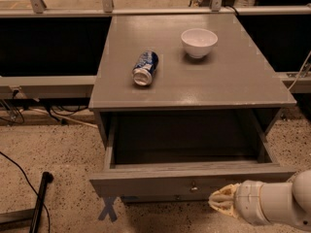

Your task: Close top drawer

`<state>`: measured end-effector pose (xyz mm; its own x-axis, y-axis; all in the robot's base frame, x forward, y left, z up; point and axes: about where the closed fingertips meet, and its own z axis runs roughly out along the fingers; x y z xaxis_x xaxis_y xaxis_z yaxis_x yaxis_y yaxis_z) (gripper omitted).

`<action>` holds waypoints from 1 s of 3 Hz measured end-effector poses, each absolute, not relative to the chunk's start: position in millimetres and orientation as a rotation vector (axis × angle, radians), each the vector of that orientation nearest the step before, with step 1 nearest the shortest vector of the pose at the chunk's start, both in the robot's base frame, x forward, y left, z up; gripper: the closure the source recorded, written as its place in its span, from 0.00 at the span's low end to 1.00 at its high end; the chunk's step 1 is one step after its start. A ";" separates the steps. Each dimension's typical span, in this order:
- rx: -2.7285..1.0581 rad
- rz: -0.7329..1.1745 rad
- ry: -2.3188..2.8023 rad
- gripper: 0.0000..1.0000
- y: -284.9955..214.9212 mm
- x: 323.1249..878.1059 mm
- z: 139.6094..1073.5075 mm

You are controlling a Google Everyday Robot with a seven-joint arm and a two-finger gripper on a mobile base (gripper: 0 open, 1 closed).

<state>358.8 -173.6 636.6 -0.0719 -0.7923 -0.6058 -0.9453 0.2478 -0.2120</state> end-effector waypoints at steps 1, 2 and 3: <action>-1.581 0.320 1.897 1.00 -173.0 358.8 634.3; -1.554 0.319 1.902 1.00 -177.7 360.6 627.9; -1.477 0.326 1.877 1.00 -192.7 368.7 613.3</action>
Offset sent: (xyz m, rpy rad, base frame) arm 0.0068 -0.0193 -0.0266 0.0499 -0.0137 -0.0725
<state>368.7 -192.7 613.3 -0.0894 -0.7417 -0.6647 -0.9226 0.3131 -0.2253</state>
